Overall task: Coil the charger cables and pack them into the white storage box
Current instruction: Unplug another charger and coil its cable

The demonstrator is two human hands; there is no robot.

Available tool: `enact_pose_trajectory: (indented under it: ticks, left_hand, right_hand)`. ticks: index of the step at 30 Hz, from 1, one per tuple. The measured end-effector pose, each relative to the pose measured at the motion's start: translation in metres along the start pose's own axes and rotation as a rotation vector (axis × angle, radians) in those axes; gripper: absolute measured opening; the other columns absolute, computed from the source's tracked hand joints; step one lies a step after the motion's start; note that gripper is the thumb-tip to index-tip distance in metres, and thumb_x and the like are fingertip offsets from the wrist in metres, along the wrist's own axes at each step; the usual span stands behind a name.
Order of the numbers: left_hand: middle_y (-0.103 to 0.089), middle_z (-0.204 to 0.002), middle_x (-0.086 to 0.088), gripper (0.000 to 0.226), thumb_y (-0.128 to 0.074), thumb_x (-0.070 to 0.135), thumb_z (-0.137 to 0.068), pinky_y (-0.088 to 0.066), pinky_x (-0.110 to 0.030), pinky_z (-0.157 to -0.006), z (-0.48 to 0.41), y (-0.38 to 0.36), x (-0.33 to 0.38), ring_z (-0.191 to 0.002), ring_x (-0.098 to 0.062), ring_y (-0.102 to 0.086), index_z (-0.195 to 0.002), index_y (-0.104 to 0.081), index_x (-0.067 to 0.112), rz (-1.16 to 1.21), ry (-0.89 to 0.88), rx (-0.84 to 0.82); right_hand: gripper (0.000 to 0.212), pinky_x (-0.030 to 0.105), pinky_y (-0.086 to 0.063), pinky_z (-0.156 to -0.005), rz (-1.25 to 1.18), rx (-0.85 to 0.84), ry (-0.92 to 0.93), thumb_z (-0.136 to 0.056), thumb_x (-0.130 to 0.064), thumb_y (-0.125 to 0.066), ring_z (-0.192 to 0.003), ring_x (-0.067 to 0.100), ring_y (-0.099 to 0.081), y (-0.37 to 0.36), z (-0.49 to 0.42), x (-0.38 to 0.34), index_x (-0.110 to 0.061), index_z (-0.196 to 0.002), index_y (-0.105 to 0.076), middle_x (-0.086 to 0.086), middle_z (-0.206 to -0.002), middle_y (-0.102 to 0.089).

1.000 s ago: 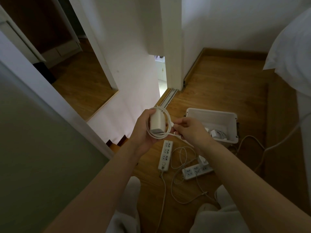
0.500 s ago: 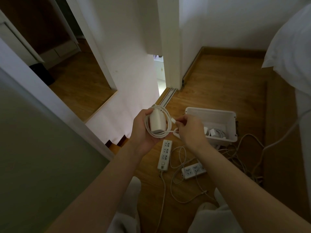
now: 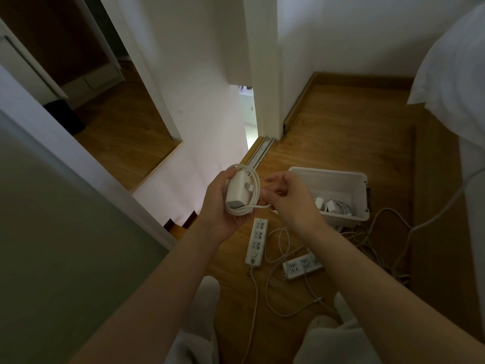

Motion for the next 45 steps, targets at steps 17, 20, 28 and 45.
enact_pose_trajectory:
  ticks: [17,20,28,45]
  left_hand:
    - [-0.063,-0.083,-0.005,0.033,-0.038,0.036,-0.093,-0.049,-0.027,-0.057,-0.005,0.007,-0.004,-0.076,-0.018,-0.062,-0.104,-0.059,0.013,-0.305,-0.219,0.138]
    - [-0.065,-0.081,-0.004,0.030,-0.042,0.036,-0.093,-0.050,-0.025,-0.056,-0.001,0.007,-0.003,-0.071,-0.015,-0.062,-0.101,-0.061,0.014,-0.341,-0.167,0.126]
    - [-0.064,-0.105,-0.011,0.059,-0.061,0.047,-0.081,-0.055,-0.032,-0.065,0.005,-0.004,0.003,-0.088,-0.020,-0.064,-0.125,-0.054,0.008,-0.431,-0.058,-0.106]
    - [-0.055,-0.075,-0.007,0.023,-0.050,0.037,-0.092,-0.051,-0.027,-0.060,-0.003,-0.002,0.004,-0.068,-0.018,-0.054,-0.086,-0.052,0.016,0.021,-0.067,0.258]
  right_hand:
    - [0.023,0.012,-0.047,-0.078,0.324,-0.024,0.243,-0.088,-0.024,-0.061,-0.100,0.010,-0.055,-0.017,0.019,-0.020,-0.022,-0.111,-0.060,-0.002,-0.111,-0.058]
    - [0.024,0.013,-0.046,-0.081,0.321,-0.063,0.191,-0.087,-0.020,-0.064,-0.098,0.008,-0.056,-0.015,0.016,-0.016,-0.023,-0.110,-0.062,-0.002,-0.110,-0.059]
    - [0.009,0.012,-0.046,-0.062,0.189,-0.077,0.149,-0.086,-0.012,-0.062,-0.071,0.002,-0.054,-0.007,0.015,-0.012,-0.021,-0.088,-0.059,-0.011,-0.076,-0.057]
    - [0.009,0.021,-0.050,-0.081,-0.065,0.163,0.122,-0.093,-0.010,-0.051,-0.093,0.012,-0.058,-0.012,0.015,-0.014,-0.017,-0.100,-0.052,0.002,-0.100,-0.060]
Point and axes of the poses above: each hand's wrist, its own z-axis away from the middle knuckle, its own y-axis out of the back of the hand, x = y × z, the point moved 5 cm from there along -z, towards the middle knuckle
